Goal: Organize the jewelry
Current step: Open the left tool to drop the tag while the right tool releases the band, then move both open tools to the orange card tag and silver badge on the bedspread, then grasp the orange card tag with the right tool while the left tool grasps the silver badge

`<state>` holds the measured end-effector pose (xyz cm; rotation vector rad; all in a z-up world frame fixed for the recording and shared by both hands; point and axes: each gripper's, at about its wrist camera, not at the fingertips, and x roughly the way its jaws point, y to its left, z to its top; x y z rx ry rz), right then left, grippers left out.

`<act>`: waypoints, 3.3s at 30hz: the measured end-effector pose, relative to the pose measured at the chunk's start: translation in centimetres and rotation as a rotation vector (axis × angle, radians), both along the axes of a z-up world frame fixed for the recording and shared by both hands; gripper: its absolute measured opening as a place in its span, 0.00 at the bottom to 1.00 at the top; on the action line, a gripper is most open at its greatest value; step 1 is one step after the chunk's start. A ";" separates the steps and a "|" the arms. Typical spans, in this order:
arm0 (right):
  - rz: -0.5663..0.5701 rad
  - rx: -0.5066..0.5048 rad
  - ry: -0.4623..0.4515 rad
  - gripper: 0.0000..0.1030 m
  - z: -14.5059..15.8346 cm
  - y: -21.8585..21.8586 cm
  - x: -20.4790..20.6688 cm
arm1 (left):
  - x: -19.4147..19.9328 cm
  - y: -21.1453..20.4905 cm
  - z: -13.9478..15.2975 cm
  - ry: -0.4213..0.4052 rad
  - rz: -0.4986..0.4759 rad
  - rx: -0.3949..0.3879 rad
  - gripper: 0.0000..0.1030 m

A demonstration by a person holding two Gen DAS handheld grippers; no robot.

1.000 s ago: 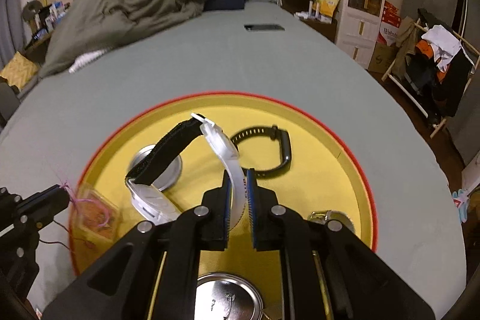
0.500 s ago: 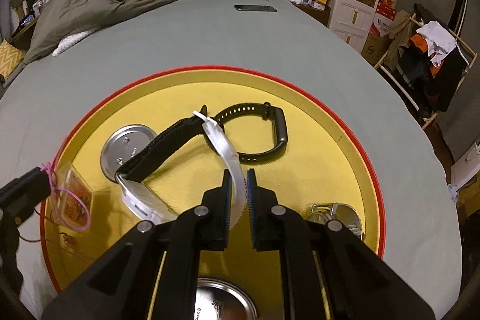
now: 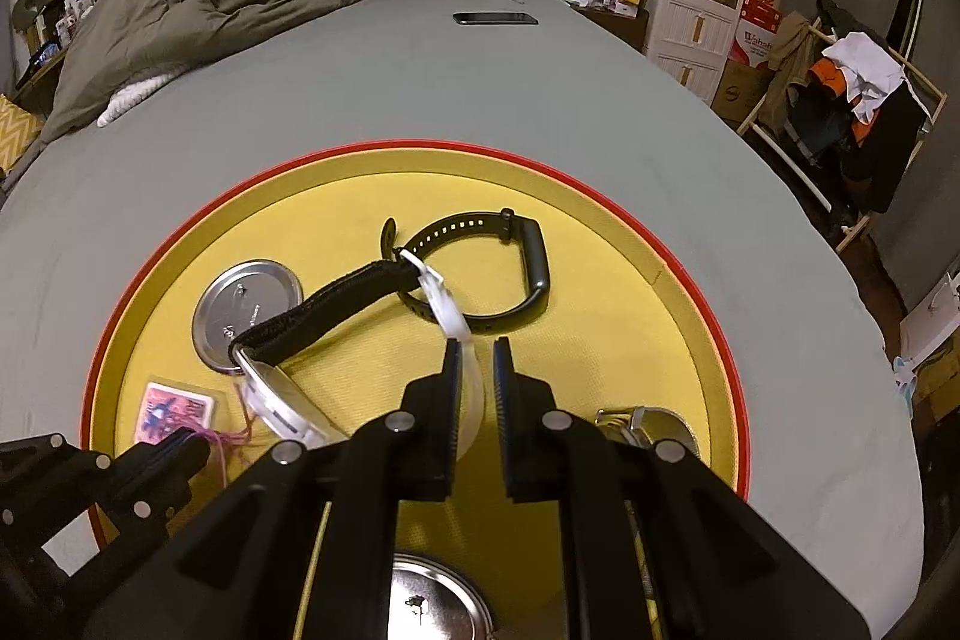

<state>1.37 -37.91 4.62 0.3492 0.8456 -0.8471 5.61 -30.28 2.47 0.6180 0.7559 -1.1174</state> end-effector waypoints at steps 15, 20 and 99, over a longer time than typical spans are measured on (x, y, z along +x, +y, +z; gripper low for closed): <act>-0.016 -0.096 -0.081 0.82 3.2 1.1 -0.9 | 0.3 3.2 3.1 0.024 0.024 -0.069 0.95; 0.150 -0.077 -0.117 0.86 4.8 3.5 0.0 | -0.1 5.9 3.8 0.053 0.016 -0.065 0.95; 1.486 0.092 0.220 0.73 -3.3 34.8 3.6 | 4.8 42.3 -2.6 0.078 0.541 0.023 0.86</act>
